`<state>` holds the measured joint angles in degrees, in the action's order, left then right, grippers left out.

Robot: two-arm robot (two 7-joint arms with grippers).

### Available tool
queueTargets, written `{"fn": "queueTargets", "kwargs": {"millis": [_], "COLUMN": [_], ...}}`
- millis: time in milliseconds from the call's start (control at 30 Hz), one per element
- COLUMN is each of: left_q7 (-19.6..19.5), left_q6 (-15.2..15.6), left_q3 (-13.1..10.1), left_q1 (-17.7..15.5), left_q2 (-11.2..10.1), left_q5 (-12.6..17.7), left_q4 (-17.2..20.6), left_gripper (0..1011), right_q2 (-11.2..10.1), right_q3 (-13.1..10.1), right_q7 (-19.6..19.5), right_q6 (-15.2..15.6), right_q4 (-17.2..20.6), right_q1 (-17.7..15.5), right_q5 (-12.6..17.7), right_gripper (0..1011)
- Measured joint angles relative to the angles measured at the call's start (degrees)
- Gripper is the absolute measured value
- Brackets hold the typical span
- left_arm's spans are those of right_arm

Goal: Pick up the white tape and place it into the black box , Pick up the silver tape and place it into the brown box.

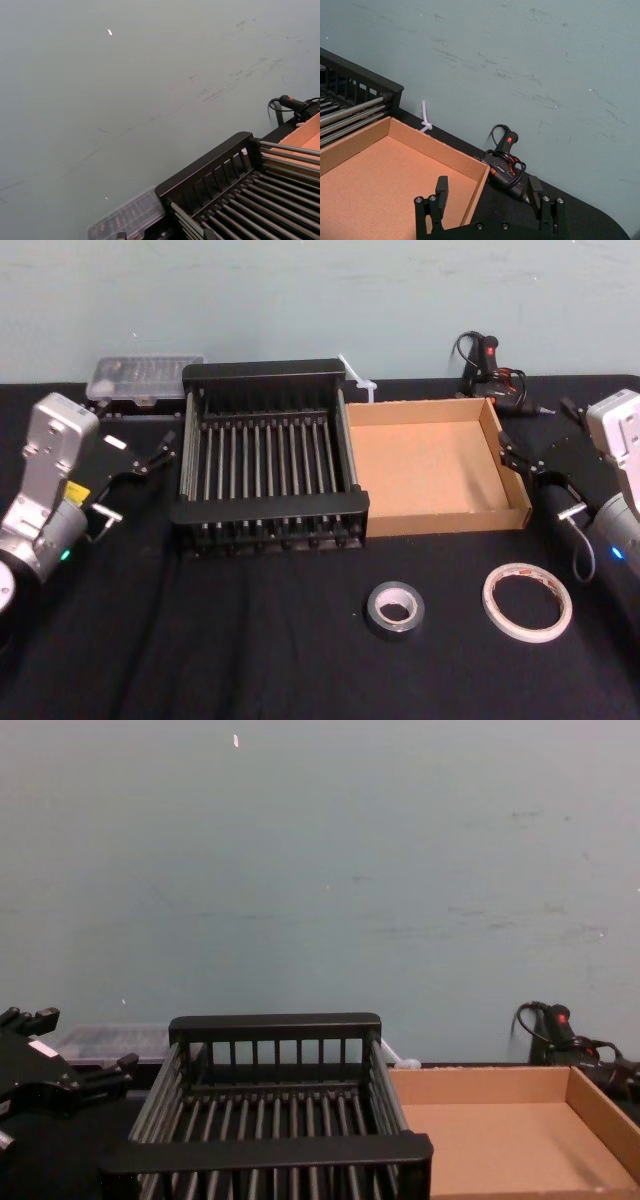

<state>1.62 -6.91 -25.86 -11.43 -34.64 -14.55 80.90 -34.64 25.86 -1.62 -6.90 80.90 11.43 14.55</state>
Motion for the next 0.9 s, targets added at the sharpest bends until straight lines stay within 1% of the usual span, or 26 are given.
{"fn": "queueTargets", "kwargs": {"millis": [900], "left_q7": [0.0], "left_q6": [0.0], "left_q3": [0.0], "left_q1": [0.0], "left_q2": [0.0], "left_q5": [0.0], "left_q4": [0.0], "left_gripper": [1001], "right_q2": [0.0], "right_q3": [0.0], "right_q7": [0.0], "right_q6": [0.0], "right_q4": [0.0], "right_q1": [0.0], "right_q5": [0.0], "right_gripper": [1002]}}
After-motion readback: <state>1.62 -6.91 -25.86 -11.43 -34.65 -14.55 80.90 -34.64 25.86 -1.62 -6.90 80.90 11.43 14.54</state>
